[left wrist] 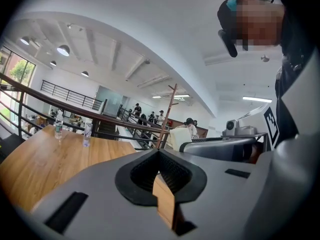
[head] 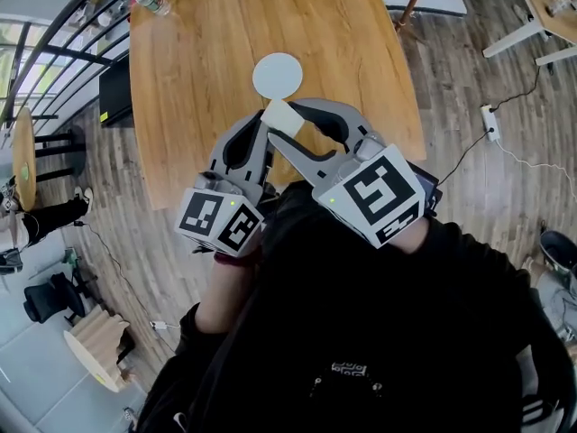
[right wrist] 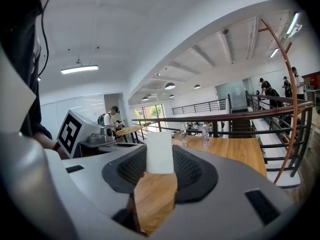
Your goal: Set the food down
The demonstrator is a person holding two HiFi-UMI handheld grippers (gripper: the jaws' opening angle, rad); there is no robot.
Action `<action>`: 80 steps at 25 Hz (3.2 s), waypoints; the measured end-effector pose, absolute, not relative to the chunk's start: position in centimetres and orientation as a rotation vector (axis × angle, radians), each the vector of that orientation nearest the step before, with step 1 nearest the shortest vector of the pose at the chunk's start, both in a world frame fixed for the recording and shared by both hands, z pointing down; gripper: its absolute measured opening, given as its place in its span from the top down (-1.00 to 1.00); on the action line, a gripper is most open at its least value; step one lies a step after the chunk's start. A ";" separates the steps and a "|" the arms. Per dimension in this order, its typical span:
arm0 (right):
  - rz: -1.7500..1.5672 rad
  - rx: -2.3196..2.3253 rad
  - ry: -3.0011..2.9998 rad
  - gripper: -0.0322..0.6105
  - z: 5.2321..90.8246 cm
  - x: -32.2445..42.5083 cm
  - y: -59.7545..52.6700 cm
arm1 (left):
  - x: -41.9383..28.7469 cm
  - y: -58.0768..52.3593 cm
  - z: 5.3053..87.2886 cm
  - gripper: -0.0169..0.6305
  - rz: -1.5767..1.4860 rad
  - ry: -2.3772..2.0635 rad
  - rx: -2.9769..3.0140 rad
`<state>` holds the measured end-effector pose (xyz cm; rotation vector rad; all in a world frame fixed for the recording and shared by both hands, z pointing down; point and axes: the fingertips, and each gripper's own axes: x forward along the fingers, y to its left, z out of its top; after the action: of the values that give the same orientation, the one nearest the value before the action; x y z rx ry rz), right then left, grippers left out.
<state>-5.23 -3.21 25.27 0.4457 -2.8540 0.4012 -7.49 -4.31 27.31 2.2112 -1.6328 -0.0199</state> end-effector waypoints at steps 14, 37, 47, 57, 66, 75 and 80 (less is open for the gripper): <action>0.355 0.671 -2.796 0.37 24.6 -9.8 -7.8 | -12.0 -9.3 26.3 0.93 -0.020 -1.452 2.375; 0.422 0.630 -2.695 0.37 28.2 -15.8 -9.6 | -18.1 -10.4 30.9 0.93 0.038 -1.405 2.273; 0.459 0.573 -2.711 0.37 29.8 -17.5 -10.7 | -20.3 -10.2 32.6 0.93 0.101 -1.449 2.207; 0.484 0.560 -2.706 0.36 30.5 -17.8 -10.9 | -20.6 -10.1 32.9 0.93 0.124 -1.459 2.173; 0.502 0.550 -2.704 0.37 31.3 -18.5 -11.7 | -21.4 -10.6 33.8 0.93 0.165 -1.491 2.141; 0.518 0.536 -2.693 0.37 32.1 -19.8 -12.6 | -21.8 -11.2 34.5 0.93 0.198 -1.491 2.144; 0.525 0.538 -2.688 0.37 32.4 -20.3 -13.6 | -22.1 -11.9 34.6 0.93 0.209 -1.489 2.152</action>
<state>-20.35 -13.60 32.38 0.5376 -2.6878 0.5251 -22.09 -11.89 34.61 2.1516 -1.4887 0.2091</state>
